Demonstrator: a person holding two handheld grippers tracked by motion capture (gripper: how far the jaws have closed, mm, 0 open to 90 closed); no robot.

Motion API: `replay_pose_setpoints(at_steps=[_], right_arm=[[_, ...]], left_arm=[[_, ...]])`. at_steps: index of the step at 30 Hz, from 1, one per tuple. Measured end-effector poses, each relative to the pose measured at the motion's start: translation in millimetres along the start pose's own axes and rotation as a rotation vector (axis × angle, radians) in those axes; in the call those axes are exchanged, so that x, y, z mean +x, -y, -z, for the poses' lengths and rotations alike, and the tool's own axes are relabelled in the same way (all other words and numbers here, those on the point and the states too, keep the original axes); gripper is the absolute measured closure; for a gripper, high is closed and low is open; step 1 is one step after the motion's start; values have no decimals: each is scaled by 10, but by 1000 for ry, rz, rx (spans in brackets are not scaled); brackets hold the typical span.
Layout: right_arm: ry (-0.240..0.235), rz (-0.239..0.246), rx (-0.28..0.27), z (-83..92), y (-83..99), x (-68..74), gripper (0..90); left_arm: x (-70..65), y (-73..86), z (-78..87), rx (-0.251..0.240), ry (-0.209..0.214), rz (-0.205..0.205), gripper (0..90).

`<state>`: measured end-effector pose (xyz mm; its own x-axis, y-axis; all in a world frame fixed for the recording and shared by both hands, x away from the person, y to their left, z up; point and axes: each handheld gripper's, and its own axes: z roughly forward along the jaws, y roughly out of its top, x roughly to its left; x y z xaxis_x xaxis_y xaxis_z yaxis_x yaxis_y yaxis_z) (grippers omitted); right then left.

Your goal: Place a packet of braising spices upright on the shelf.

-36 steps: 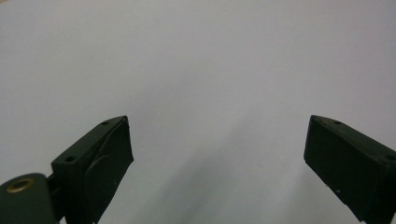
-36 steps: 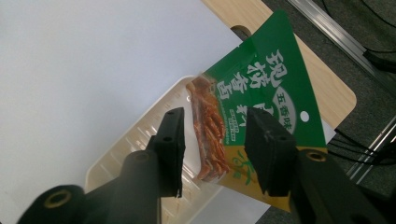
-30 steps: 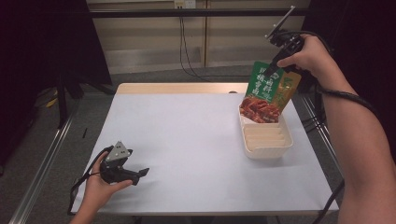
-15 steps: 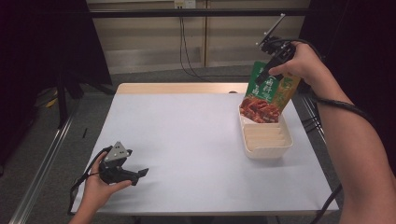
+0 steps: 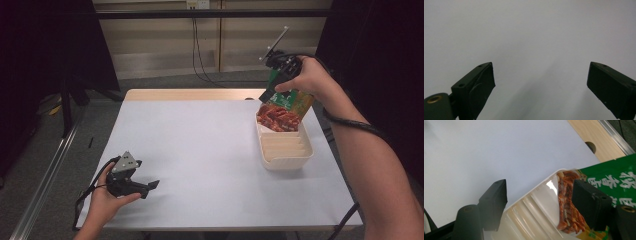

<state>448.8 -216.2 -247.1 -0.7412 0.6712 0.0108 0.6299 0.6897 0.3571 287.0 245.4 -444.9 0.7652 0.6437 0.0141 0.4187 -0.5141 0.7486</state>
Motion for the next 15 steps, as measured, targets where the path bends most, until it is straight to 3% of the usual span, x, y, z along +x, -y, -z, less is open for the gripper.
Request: replay_pose_setpoints(at_steps=[15], right_arm=[[-61,82,35,-385,-153,332,261]], left_arm=[[13,1,24,-5,-2,-6,75]])
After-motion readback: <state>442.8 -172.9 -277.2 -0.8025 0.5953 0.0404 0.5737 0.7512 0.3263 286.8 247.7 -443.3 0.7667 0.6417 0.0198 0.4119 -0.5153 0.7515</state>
